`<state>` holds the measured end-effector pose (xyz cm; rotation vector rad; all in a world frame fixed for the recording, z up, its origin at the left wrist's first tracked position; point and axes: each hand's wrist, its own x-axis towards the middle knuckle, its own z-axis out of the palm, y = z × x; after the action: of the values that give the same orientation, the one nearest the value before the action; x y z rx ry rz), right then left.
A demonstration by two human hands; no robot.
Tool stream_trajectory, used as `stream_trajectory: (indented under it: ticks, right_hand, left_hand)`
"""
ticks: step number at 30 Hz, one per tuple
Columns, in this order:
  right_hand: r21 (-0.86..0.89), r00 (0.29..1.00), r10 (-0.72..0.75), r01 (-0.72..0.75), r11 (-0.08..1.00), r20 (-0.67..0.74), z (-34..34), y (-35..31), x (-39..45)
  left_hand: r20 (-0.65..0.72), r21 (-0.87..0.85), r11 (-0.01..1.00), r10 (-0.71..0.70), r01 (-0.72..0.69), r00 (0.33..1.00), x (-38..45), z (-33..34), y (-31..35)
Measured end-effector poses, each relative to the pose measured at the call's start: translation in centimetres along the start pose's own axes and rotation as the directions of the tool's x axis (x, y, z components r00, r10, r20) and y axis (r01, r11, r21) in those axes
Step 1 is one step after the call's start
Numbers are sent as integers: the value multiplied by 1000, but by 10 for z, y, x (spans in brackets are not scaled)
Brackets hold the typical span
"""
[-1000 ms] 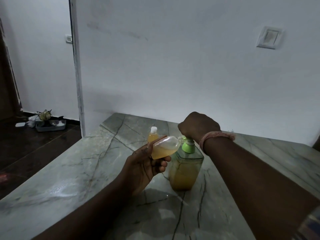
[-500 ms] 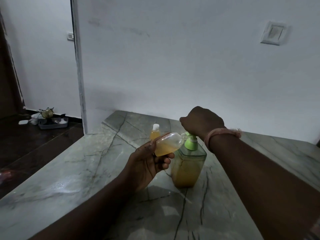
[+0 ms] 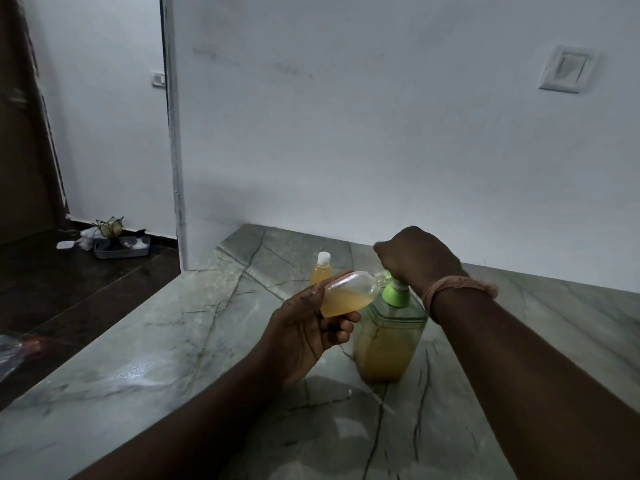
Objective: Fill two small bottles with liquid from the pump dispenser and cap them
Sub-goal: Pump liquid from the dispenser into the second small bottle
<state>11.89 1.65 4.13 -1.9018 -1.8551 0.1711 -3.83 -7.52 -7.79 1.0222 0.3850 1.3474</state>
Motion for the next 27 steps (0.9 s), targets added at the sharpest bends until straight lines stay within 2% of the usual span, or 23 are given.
stream_trajectory:
  ticks: [3,7,10,12,15,19,22,24,27]
  right_hand:
    - [37,999,22,-23,999,31,5,0,-2]
    - [-59,999,8,-6,998,43,-5,-3,-4]
    - [-164,999,-46,42,986,-25,-13,-8,-7]
    - [-88,998,-44,40,995,-41,-6,-4,-5]
    - [43,1000,20,-21,999,18,4,0,-4]
    - [18,1000,10,-10,1000,28,-1,-1,-6]
    - [-93,999,-20,23,995,30,-8,-8,-5]
    - [-131,999,-41,38,991,-16,-10,-9,-4]
    - [9,1000,-21,21,1000,-17,0,-1,-1]
  left_hand:
    - [7,8,1000,5,-5,1000,0,0,2]
    - [-10,8,1000,-3,3,1000,0,2,1]
    - [-8,1,1000,-3,3,1000,-2,2,0]
    - [-6,3,1000,-3,3,1000,-1,1,0]
    - [2,-8,1000,0,0,1000,0,0,0]
    - [0,-9,1000,-3,3,1000,0,3,2]
    - [-11,-9,1000,3,-3,1000,-1,4,2]
    - [-11,-13,1000,-2,1,1000,-2,4,1]
    - [-4,-15,1000,1,-1,1000,0,2,1]
